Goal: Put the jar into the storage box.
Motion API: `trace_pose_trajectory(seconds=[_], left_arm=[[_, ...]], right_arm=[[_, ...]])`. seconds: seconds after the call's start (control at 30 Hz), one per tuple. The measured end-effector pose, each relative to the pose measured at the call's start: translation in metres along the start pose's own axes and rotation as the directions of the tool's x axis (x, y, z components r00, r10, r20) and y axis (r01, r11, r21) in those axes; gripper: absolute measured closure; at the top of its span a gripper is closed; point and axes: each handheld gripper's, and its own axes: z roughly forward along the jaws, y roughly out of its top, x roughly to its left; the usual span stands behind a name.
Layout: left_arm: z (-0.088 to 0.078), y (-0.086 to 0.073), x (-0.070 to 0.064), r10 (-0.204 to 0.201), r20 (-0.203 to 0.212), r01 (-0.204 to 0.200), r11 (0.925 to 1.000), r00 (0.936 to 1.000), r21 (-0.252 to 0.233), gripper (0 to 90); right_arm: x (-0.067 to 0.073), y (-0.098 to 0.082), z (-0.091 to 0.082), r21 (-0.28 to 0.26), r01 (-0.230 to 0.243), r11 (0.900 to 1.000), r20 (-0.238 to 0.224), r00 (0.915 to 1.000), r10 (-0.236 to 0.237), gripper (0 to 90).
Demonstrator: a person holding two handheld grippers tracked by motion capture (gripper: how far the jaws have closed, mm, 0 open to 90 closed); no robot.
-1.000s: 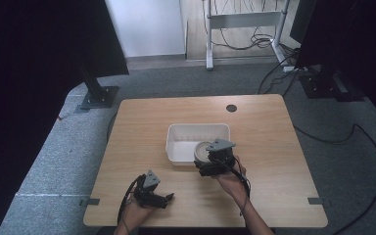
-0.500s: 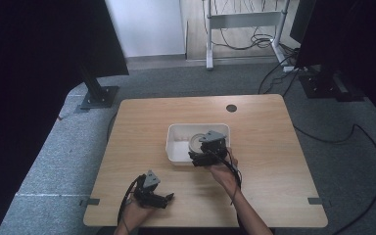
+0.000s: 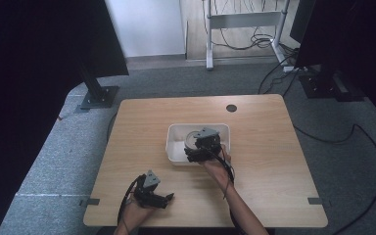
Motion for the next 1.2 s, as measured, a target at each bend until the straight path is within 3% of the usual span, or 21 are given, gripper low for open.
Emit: trace_pose_trajectory(seconds=[0.3,0.73,0.9,1.07,1.2], left_arm=[[0.000,0.000,0.000,0.000,0.000,0.000,1.0000,1.0000,0.000,2.4],[0.000,0.000,0.000,0.000,0.000,0.000,1.0000,1.0000,0.000,2.4],[0.000,0.000,0.000,0.000,0.000,0.000,1.0000,1.0000,0.000,2.4],[0.000,0.000,0.000,0.000,0.000,0.000,1.0000,1.0000,0.000,2.4],[0.000,0.000,0.000,0.000,0.000,0.000,1.0000,1.0000,0.000,2.4]], right_arm=[[0.004,-0.005,0.020,0.034,0.002,0.999,0.029,0.9996,-0.003,9.2],[0.012,-0.014,0.036,0.075,0.007,0.997,0.063,0.9979,-0.012,9.2],[0.012,-0.013,0.037,0.079,-0.007,0.997,0.066,0.9978,0.002,9.1],[0.007,-0.013,0.037,0.090,-0.070,0.993,0.048,0.9967,0.066,9.1],[0.006,-0.013,0.037,0.088,-0.071,0.994,0.046,0.9967,0.067,9.0]])
